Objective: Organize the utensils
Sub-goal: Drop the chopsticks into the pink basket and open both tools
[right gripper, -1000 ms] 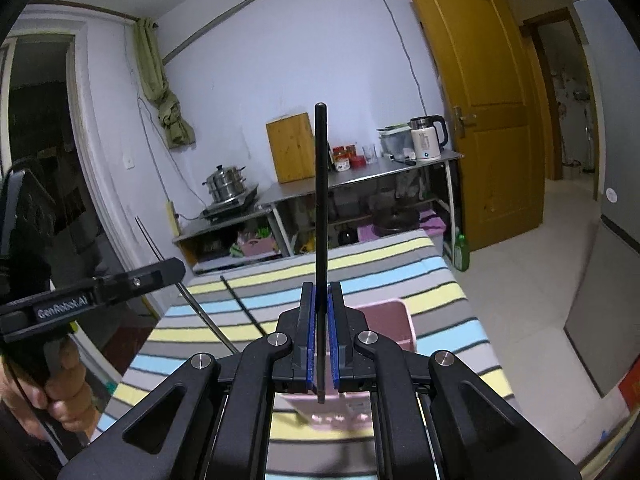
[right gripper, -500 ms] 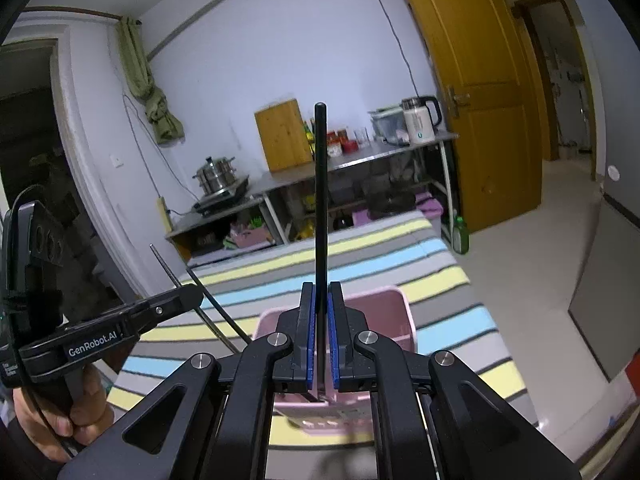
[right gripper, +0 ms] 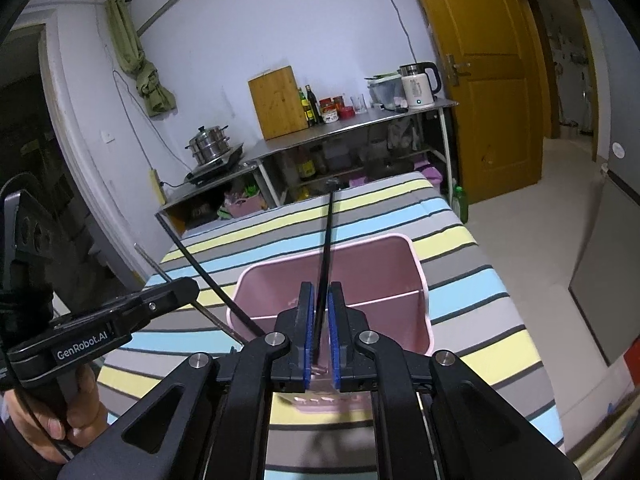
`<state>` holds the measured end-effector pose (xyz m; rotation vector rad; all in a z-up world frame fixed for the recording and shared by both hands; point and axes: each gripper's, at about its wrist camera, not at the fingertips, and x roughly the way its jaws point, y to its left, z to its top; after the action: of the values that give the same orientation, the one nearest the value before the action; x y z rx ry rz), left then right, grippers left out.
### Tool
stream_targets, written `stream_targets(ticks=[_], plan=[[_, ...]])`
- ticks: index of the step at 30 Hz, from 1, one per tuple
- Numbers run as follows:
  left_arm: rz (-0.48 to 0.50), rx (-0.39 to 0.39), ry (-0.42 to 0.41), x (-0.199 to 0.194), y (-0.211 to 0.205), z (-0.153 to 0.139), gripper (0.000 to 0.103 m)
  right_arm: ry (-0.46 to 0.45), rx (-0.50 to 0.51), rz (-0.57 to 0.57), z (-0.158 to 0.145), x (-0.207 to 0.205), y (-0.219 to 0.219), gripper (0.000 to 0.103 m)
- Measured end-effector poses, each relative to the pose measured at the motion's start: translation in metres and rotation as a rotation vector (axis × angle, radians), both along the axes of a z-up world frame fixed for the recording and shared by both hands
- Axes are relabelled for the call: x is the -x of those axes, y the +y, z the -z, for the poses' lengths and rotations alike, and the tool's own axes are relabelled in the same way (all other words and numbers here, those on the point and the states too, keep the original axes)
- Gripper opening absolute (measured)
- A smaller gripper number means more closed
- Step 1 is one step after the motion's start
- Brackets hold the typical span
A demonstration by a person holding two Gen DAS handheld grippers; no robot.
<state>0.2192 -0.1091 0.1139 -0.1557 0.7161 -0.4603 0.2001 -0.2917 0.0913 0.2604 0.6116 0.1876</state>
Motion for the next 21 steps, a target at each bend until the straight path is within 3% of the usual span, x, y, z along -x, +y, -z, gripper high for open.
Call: stream_targets(ticks=[9, 21], plan=[[-0.005, 0.029, -0.020, 0.016, 0.013, -0.002, 0.011, -0.024, 0.001, 0.017, -0.004, 0.021, -0.003, 0.026], [-0.037, 0.039, -0.073, 0.055, 0.040, -0.004, 0.012, -0.070, 0.024, 0.033, -0.015, 0.057, 0.003, 0.026]])
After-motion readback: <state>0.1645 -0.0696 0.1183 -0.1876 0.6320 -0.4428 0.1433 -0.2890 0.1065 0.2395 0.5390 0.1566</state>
